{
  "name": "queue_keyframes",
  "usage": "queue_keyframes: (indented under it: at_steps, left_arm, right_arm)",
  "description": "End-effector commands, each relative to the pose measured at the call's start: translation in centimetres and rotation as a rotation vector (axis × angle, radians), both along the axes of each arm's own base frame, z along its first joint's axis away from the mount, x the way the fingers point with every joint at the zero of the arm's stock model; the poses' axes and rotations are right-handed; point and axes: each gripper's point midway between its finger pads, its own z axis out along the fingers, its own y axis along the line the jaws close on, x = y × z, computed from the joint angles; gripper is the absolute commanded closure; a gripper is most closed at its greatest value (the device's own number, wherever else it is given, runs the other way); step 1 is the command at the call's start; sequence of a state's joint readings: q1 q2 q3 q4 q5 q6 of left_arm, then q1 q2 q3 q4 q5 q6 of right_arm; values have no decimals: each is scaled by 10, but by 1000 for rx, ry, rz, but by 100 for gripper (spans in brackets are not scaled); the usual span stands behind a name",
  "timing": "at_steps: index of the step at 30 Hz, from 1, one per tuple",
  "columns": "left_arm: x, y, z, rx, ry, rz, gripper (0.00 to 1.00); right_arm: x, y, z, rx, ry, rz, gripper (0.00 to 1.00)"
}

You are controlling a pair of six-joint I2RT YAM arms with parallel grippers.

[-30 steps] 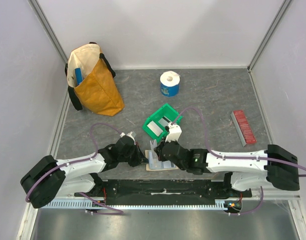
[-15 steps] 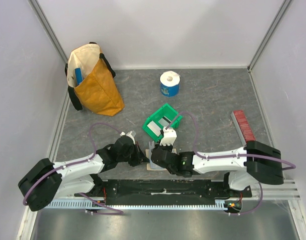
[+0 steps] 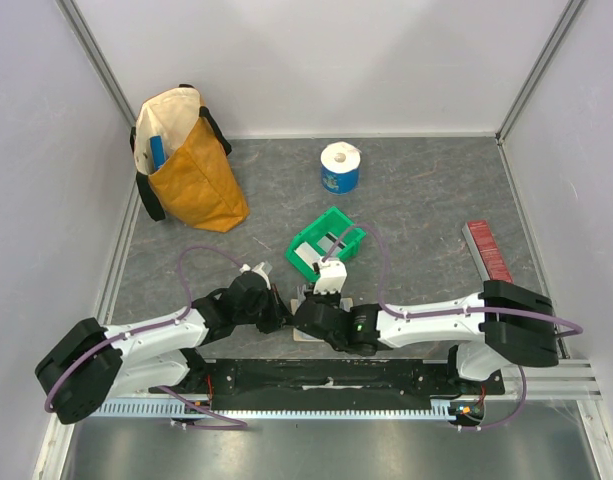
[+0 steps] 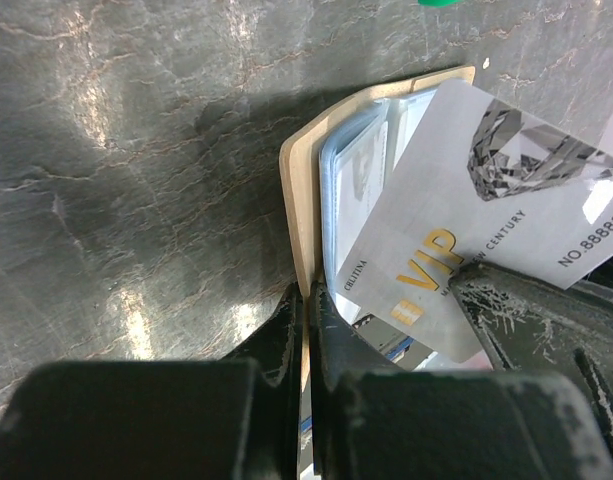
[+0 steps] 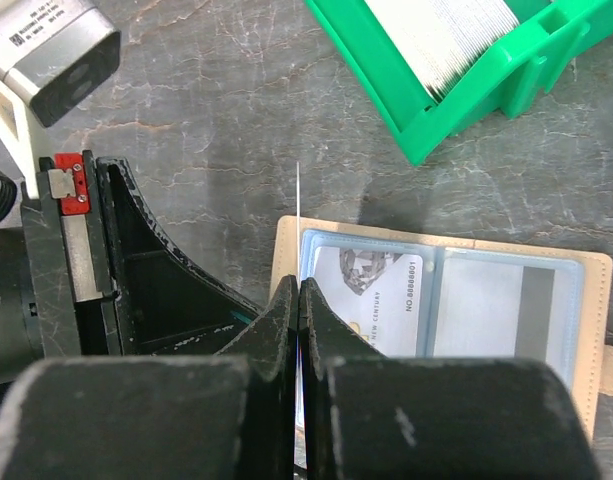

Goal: Put the credit cards into the card holder
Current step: Turn over the card slot in the card holder.

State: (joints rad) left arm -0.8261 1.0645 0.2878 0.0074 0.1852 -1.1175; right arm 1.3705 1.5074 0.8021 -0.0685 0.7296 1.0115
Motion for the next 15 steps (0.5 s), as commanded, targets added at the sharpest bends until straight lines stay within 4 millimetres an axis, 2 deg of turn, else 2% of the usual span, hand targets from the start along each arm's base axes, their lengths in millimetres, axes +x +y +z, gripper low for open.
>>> queue_keyframes:
  at_steps: [1,7,15]
  left_arm:
    - [5,-7,13,-41,-24,3,98]
    - [6,-7,16,-49,-28,7,98]
    - [6,-6,17,-49,-33,10,98]
  right_arm:
    - [2,-3,11,-81,-66,-40,100]
    - [-3,-3,23,-208,-145,-52,100]
    - [-6,-4,24,-311,-180,-64,100]
